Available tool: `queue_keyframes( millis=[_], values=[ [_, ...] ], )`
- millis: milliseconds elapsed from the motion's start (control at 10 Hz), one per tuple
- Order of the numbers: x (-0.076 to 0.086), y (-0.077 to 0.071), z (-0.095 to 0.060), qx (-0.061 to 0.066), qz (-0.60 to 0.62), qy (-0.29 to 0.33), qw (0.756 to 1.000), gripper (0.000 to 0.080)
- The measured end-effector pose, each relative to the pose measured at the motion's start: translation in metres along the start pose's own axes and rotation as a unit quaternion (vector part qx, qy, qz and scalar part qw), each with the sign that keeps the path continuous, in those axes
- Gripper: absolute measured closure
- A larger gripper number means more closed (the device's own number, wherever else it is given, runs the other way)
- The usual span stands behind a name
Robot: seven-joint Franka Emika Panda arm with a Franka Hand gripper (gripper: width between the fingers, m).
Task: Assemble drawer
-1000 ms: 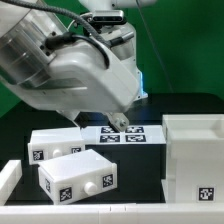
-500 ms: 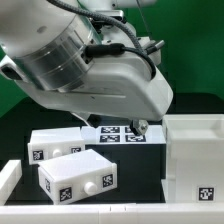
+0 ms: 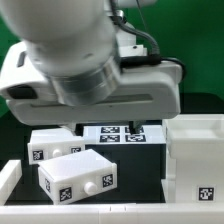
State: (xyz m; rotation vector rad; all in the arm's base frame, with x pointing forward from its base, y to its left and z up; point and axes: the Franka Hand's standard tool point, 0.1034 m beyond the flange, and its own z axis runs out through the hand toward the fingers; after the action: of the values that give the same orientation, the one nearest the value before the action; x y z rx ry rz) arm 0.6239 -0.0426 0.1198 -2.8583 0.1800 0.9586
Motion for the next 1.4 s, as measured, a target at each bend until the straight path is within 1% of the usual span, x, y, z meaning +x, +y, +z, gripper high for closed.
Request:
queue_keyframes(
  millis=[100, 200, 300, 400, 500, 600, 700, 1000, 1100, 1200, 1300, 1400],
  values=[
    [-0.003, -0.004, 0.0, -0.004, -0.004, 0.005, 1.0, 0.015],
    [-0.007, -0.001, 0.002, -0.006, -0.013, 0.0, 1.0, 0.015],
    [-0.003, 0.012, 0.009, -0.021, -0.059, -0.018, 0.998, 0.015],
    [0.002, 0.019, 0.011, -0.023, -0.074, -0.02, 0.997, 0.015],
    [0.0, 0.026, 0.011, -0.022, -0.094, -0.019, 0.995, 0.015],
    [0.008, 0.032, 0.01, -0.026, -0.103, 0.007, 0.994, 0.015],
    [0.007, 0.029, 0.014, -0.006, -0.079, 0.011, 0.997, 0.015],
    [0.007, 0.03, 0.014, -0.007, -0.083, 0.01, 0.997, 0.015],
    [0.009, 0.031, 0.018, -0.007, -0.085, 0.007, 0.996, 0.015],
    [0.016, 0.035, 0.031, -0.012, -0.1, 0.0, 0.995, 0.015],
    [0.027, 0.035, 0.037, -0.015, -0.112, 0.003, 0.994, 0.015],
    [0.035, 0.034, 0.038, -0.019, -0.124, 0.021, 0.992, 0.015]
  ],
)
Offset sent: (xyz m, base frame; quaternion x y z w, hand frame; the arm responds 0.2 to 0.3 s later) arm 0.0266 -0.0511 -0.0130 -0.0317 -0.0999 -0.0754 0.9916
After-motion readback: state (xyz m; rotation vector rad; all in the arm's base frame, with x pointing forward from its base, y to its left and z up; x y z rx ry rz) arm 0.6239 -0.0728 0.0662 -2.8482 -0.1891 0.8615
